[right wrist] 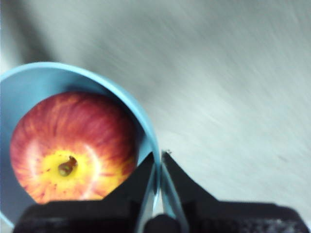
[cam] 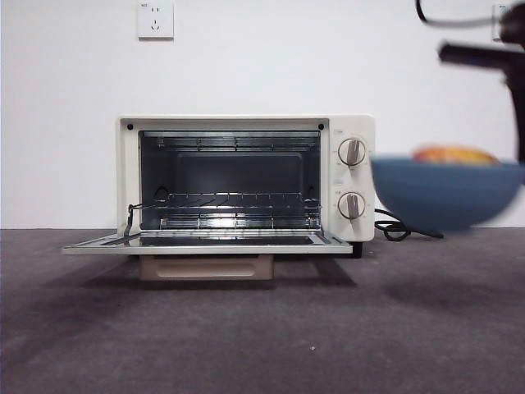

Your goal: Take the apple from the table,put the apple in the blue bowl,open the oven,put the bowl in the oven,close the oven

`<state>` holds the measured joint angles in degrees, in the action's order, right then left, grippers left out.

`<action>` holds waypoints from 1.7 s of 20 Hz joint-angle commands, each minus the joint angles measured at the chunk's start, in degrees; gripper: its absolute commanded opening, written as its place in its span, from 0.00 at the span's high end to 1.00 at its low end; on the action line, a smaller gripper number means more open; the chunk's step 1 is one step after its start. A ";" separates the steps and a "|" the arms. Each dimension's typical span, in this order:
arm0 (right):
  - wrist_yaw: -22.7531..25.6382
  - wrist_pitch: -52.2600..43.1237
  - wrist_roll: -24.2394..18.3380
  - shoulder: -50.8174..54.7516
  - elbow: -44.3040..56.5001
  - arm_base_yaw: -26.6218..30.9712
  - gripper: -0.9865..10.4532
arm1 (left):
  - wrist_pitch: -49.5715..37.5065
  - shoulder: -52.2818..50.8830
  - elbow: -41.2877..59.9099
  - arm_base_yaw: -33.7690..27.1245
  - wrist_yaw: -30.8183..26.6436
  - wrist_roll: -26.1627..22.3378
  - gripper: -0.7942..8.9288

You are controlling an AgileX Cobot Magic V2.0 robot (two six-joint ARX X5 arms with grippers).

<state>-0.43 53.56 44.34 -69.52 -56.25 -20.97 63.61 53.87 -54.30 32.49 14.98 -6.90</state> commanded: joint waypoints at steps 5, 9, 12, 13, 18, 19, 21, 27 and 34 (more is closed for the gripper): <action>-2.25 1.99 -1.49 -12.83 -17.81 -2.86 0.92 | -0.44 -0.09 0.55 0.22 0.42 -0.63 0.92; -5.38 2.14 -2.12 -25.53 -31.28 -7.13 0.92 | -0.61 -0.09 0.55 0.22 0.39 -0.63 0.92; -8.17 2.60 -1.84 -33.90 -41.05 -8.39 0.92 | -0.48 -0.11 0.55 0.22 0.39 -0.63 0.92; -8.11 3.85 -1.33 -36.13 -44.37 -8.44 0.92 | -0.46 -0.11 0.55 0.22 0.39 -0.63 0.92; -7.82 9.99 0.17 -45.57 -58.58 -8.20 0.92 | -0.83 -0.11 0.55 0.22 0.39 -0.79 0.92; -7.65 10.64 0.70 -46.99 -60.59 -8.17 0.92 | -0.96 -0.11 0.55 0.22 0.42 -0.79 0.92; -7.26 12.02 1.86 -49.88 -63.71 -7.85 0.92 | -1.01 -0.11 0.55 0.24 0.39 -0.79 0.92; -6.16 10.23 7.34 -54.12 -65.11 -7.76 0.92 | -0.90 -0.11 0.55 0.22 0.42 -0.79 0.92; -1.01 10.80 13.99 -54.40 -65.11 -6.62 0.92 | -0.90 -0.11 0.55 0.22 0.42 -0.79 0.92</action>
<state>-1.48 64.79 56.73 -123.52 -121.08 -27.64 62.85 53.87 -54.30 32.49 15.18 -7.03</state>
